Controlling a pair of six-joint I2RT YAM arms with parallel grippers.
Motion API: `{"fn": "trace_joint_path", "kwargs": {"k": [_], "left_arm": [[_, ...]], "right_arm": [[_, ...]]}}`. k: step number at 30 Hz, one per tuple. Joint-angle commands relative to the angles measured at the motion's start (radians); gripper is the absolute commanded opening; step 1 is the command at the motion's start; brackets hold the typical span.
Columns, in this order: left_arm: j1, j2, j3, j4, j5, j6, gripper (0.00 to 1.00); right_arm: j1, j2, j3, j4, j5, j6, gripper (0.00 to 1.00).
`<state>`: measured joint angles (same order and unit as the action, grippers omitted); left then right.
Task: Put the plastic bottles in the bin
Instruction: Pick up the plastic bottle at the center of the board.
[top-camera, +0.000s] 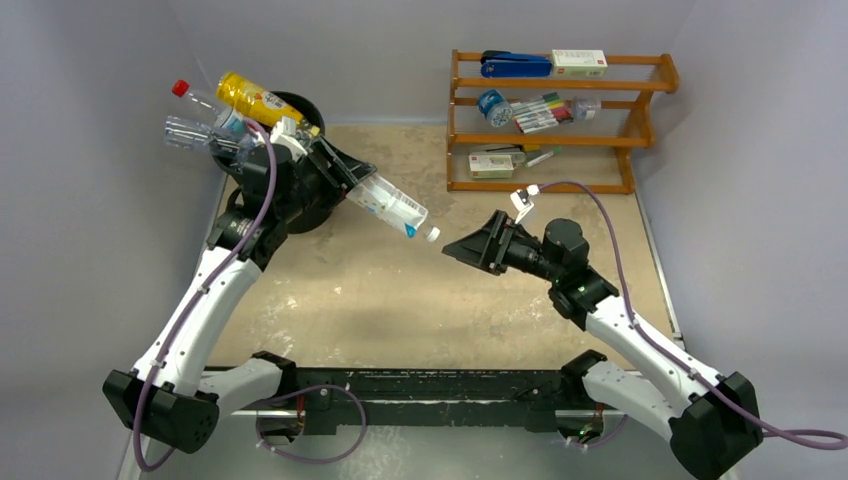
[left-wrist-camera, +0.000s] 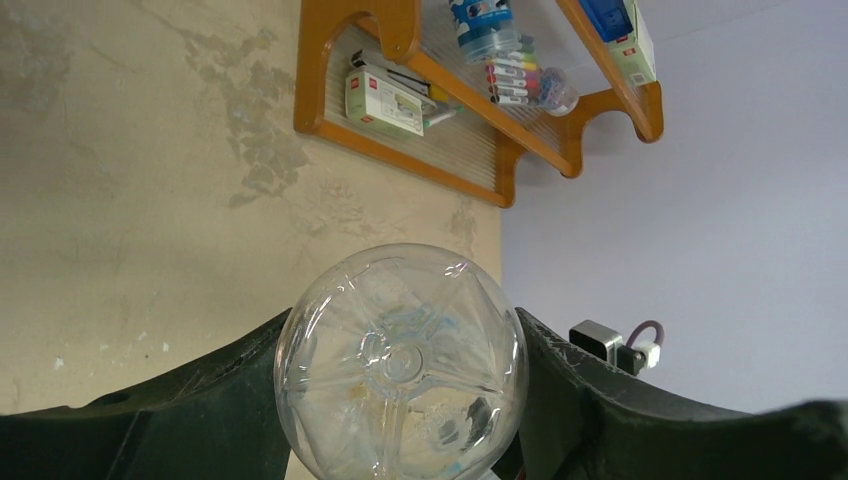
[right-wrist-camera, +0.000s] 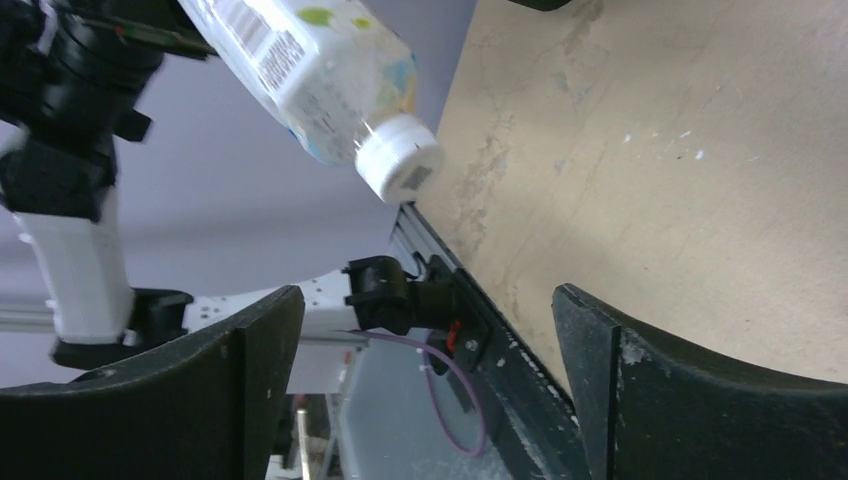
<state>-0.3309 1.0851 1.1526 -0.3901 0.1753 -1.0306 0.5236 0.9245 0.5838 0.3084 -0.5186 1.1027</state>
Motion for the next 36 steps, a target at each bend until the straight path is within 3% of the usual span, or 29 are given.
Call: {"fn": "trace_joint_path", "kwargs": {"k": [1, 9, 18, 24, 31, 36], "left_arm": [[-0.006, 0.047, 0.162, -0.081, -0.03, 0.11, 0.54], [-0.005, 0.167, 0.447, -0.286, -0.111, 0.256, 0.55], [0.001, 0.276, 0.699, -0.455, -0.298, 0.382, 0.56], [0.042, 0.325, 0.838, -0.522, -0.422, 0.447, 0.56], [0.178, 0.371, 0.989, -0.545, -0.473, 0.515, 0.56], [0.195, 0.416, 1.079, -0.525, -0.599, 0.576, 0.57]], "right_arm": [[0.004, -0.036, 0.003, -0.012, 0.001, -0.034, 1.0], [0.003, -0.075, -0.029, -0.023, -0.004, -0.037, 1.0], [0.004, -0.106, -0.058, -0.024, -0.004, -0.033, 1.0], [0.004, -0.118, -0.068, -0.029, -0.004, -0.036, 1.0], [0.003, -0.14, -0.077, -0.044, -0.005, -0.036, 1.0], [0.004, -0.154, -0.082, -0.064, -0.004, -0.041, 1.0]]}}
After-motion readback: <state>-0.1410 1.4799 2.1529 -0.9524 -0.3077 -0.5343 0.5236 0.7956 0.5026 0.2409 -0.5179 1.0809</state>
